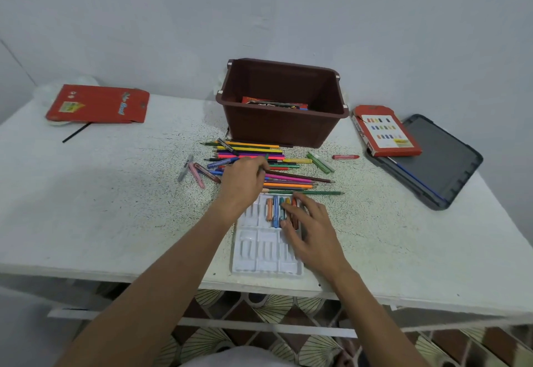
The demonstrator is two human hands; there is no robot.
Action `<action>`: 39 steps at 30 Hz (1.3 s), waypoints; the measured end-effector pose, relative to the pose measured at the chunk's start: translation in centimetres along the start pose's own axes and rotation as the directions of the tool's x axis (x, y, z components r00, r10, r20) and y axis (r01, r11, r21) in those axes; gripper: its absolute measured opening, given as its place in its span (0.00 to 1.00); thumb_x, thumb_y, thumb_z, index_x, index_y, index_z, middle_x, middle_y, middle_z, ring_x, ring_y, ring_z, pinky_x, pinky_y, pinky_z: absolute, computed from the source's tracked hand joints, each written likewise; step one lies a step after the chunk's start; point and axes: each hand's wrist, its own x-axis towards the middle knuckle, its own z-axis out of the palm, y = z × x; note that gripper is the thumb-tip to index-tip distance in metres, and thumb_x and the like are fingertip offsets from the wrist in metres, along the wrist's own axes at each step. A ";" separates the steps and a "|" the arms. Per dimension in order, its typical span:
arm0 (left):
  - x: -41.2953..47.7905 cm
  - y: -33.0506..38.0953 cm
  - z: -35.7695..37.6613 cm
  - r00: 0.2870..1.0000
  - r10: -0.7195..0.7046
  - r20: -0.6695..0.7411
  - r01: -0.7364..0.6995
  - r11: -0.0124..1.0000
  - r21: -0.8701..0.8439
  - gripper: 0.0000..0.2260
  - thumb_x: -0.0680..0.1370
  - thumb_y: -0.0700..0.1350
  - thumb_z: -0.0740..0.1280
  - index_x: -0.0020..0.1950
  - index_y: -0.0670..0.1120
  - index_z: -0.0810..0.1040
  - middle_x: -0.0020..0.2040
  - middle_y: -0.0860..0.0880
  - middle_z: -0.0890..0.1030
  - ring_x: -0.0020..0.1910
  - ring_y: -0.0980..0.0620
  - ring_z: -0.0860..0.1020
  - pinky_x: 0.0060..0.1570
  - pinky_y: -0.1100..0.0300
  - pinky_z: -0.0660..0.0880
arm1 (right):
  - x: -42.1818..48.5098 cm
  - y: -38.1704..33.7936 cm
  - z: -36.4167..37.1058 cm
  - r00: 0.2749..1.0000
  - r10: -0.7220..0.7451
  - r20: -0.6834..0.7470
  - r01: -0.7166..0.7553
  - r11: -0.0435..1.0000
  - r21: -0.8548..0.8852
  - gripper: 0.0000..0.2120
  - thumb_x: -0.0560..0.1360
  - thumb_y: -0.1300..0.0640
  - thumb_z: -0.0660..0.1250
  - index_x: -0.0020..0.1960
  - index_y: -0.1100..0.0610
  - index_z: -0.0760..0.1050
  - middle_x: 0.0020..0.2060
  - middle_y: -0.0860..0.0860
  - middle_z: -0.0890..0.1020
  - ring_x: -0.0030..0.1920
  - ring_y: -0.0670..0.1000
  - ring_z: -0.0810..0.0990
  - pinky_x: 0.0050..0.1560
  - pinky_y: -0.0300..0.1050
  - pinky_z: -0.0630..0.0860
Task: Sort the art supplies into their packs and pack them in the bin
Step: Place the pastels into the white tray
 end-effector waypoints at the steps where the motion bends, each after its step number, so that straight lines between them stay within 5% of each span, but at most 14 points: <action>1: -0.4 0.0 -0.4 0.999 -0.037 0.002 0.037 0.991 -0.125 0.05 0.79 0.42 0.66 0.53 0.48 0.79 0.42 0.51 0.81 0.41 0.53 0.80 0.43 0.53 0.80 | 0.0 0.0 0.0 1.000 0.000 -0.001 0.000 1.000 0.001 0.21 0.80 0.42 0.58 0.68 0.49 0.75 0.71 0.45 0.68 0.69 0.47 0.63 0.66 0.46 0.66; 5: -2.6 0.0 -2.4 0.984 -0.166 0.069 0.178 0.843 -0.508 0.11 0.79 0.41 0.68 0.58 0.52 0.74 0.40 0.53 0.81 0.38 0.62 0.80 0.41 0.68 0.76 | 0.0 0.0 0.1 1.000 0.002 -0.001 -0.002 1.000 0.002 0.22 0.80 0.41 0.58 0.68 0.49 0.75 0.71 0.45 0.68 0.69 0.47 0.63 0.67 0.47 0.66; 12: -6.4 -0.5 -3.0 0.977 -0.093 0.192 0.187 0.810 -0.556 0.21 0.77 0.41 0.71 0.68 0.56 0.73 0.43 0.48 0.82 0.37 0.58 0.82 0.36 0.71 0.74 | 0.0 0.1 0.1 1.000 0.006 -0.005 -0.006 1.000 -0.001 0.21 0.79 0.42 0.58 0.68 0.49 0.74 0.71 0.45 0.68 0.69 0.47 0.64 0.67 0.51 0.68; 17: -7.0 0.1 -1.9 0.982 -0.045 0.182 0.111 0.921 -0.374 0.22 0.76 0.45 0.72 0.68 0.54 0.74 0.43 0.53 0.81 0.44 0.58 0.79 0.46 0.66 0.73 | 0.0 0.0 0.2 1.000 0.000 -0.008 0.000 1.000 -0.006 0.21 0.79 0.42 0.59 0.68 0.49 0.74 0.71 0.45 0.68 0.69 0.48 0.64 0.67 0.49 0.68; 21: -7.2 -0.8 -0.7 0.992 0.011 0.123 0.008 0.988 -0.152 0.25 0.76 0.54 0.71 0.71 0.54 0.71 0.49 0.55 0.77 0.50 0.54 0.74 0.56 0.52 0.71 | 0.0 0.1 0.2 1.000 -0.013 -0.016 0.013 1.000 0.000 0.20 0.80 0.43 0.60 0.68 0.50 0.75 0.70 0.46 0.69 0.69 0.48 0.65 0.66 0.48 0.68; 24: -7.5 -1.7 0.0 0.994 0.053 0.093 -0.046 0.996 -0.075 0.27 0.76 0.60 0.65 0.73 0.53 0.70 0.57 0.53 0.74 0.58 0.53 0.70 0.61 0.53 0.65 | 0.0 0.2 0.2 1.000 -0.011 -0.013 0.011 1.000 -0.004 0.19 0.80 0.44 0.61 0.68 0.50 0.75 0.71 0.46 0.69 0.69 0.48 0.65 0.66 0.48 0.67; 29: -7.9 -2.3 0.5 0.985 0.169 0.046 -0.167 0.985 -0.031 0.27 0.76 0.62 0.59 0.71 0.50 0.73 0.63 0.54 0.73 0.61 0.54 0.69 0.59 0.55 0.62 | 0.0 0.2 0.2 1.000 -0.015 -0.020 0.015 1.000 0.001 0.19 0.80 0.45 0.62 0.67 0.50 0.75 0.70 0.46 0.69 0.68 0.47 0.65 0.66 0.46 0.67; 39: -8.4 -2.8 0.6 0.960 0.277 0.047 -0.280 0.955 0.102 0.21 0.79 0.58 0.57 0.65 0.50 0.79 0.60 0.53 0.77 0.57 0.53 0.72 0.55 0.55 0.62 | -0.1 0.3 0.3 1.000 -0.013 -0.019 0.013 1.000 0.013 0.19 0.80 0.44 0.61 0.68 0.49 0.75 0.70 0.45 0.69 0.69 0.48 0.65 0.67 0.49 0.68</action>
